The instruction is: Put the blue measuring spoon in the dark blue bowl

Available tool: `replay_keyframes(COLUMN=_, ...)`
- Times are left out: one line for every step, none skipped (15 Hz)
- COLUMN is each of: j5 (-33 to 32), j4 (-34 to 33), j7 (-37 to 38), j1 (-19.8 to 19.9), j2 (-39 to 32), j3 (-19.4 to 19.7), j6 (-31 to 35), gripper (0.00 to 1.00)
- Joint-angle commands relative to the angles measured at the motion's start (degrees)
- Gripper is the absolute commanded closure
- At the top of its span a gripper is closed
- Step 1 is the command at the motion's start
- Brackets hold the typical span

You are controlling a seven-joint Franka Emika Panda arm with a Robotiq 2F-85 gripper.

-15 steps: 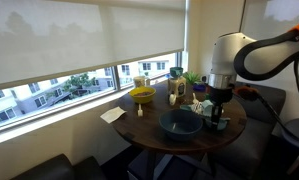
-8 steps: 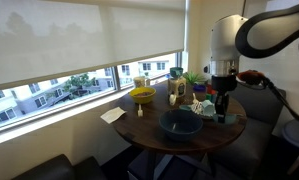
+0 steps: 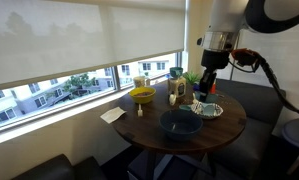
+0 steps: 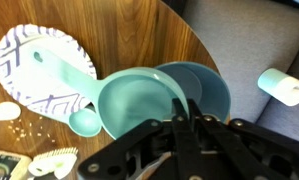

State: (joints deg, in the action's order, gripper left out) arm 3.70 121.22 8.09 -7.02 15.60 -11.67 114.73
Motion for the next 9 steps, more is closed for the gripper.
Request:
replay_keyframes(j5=-11.5, j4=-3.1, j7=4.4, j1=-0.7, j2=-4.4, j3=-4.4, j6=4.9, gripper=0.98)
replay_keyframes(j5=-15.4, j4=-3.4, j7=5.3, j1=-0.7, j2=-5.4, j3=-5.5, j6=5.5, gripper=0.98)
replay_keyframes(j5=-19.1, j4=-3.2, j7=5.8, j1=-0.8, j2=-6.6, j3=-6.4, j6=5.9, gripper=0.98)
replay_keyframes(j5=-22.8, j4=-3.4, j7=6.2, j1=-1.0, j2=-7.6, j3=-7.1, j6=5.8, gripper=0.98)
replay_keyframes(j5=-26.5, j4=-3.2, j7=6.6, j1=-1.2, j2=-8.8, j3=-7.6, j6=5.8, gripper=0.98)
replay_keyframes(j5=-30.3, j4=-3.3, j7=7.1, j1=-1.6, j2=-9.9, j3=-8.0, j6=5.4, gripper=0.98)
replay_keyframes(j5=-33.7, j4=-3.4, j7=7.2, j1=-2.0, j2=-10.8, j3=-8.2, j6=4.8, gripper=0.98)
replay_keyframes(j5=-35.6, j4=-3.4, j7=7.6, j1=-2.4, j2=-11.6, j3=-8.1, j6=4.9, gripper=0.98)
replay_keyframes(j5=-35.7, j4=-3.4, j7=8.0, j1=-3.0, j2=-12.5, j3=-7.7, j6=5.5, gripper=0.98)
